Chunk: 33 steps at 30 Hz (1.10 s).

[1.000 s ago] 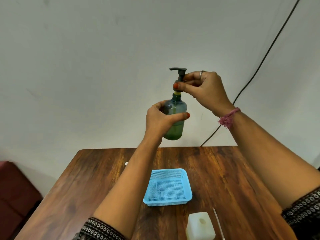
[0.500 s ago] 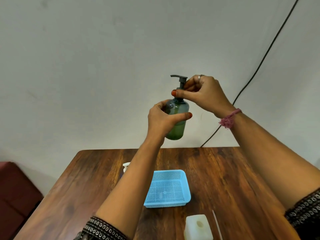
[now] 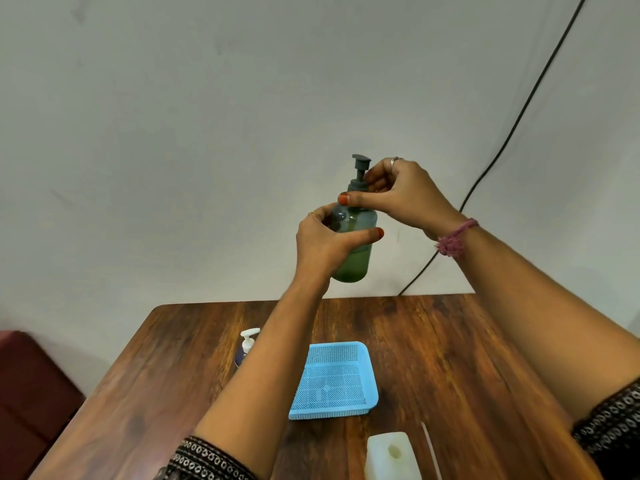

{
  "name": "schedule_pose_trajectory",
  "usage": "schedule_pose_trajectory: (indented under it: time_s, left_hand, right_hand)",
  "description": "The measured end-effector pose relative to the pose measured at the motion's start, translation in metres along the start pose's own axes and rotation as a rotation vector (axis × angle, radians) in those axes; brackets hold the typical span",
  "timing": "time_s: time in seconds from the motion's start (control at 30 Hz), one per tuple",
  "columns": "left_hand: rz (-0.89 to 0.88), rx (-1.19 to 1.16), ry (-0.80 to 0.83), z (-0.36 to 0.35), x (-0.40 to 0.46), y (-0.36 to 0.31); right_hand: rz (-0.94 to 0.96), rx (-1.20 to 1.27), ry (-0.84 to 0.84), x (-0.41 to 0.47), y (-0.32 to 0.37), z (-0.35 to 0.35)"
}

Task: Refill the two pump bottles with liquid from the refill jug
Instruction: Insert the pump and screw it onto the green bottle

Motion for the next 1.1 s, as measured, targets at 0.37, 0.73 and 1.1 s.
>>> schedule_pose_trajectory:
  time_s: [0.37, 0.73, 1.1]
  left_hand:
    - [-0.009, 0.010, 0.009, -0.008, -0.004, 0.001]
    - [-0.002, -0.020, 0.001, -0.007, -0.007, 0.000]
    - [-0.004, -0.019, -0.001, -0.004, -0.005, 0.001]
  right_hand:
    - [-0.049, 0.212, 0.067, -0.003, -0.006, 0.000]
    - [-0.156, 0.516, 0.104, -0.009, -0.018, -0.009]
    - [-0.182, 0.665, 0.090, -0.008, -0.021, -0.018]
Point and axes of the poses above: each hand's wrist, its own x-axis towards the middle knuckle, its own z-axis out of the back of the hand, y = z × x, the point moved 4 cm from there along x, towards the middle knuckle, and after that the axes turned 2 degrees about -x, right-handed, at the moved point
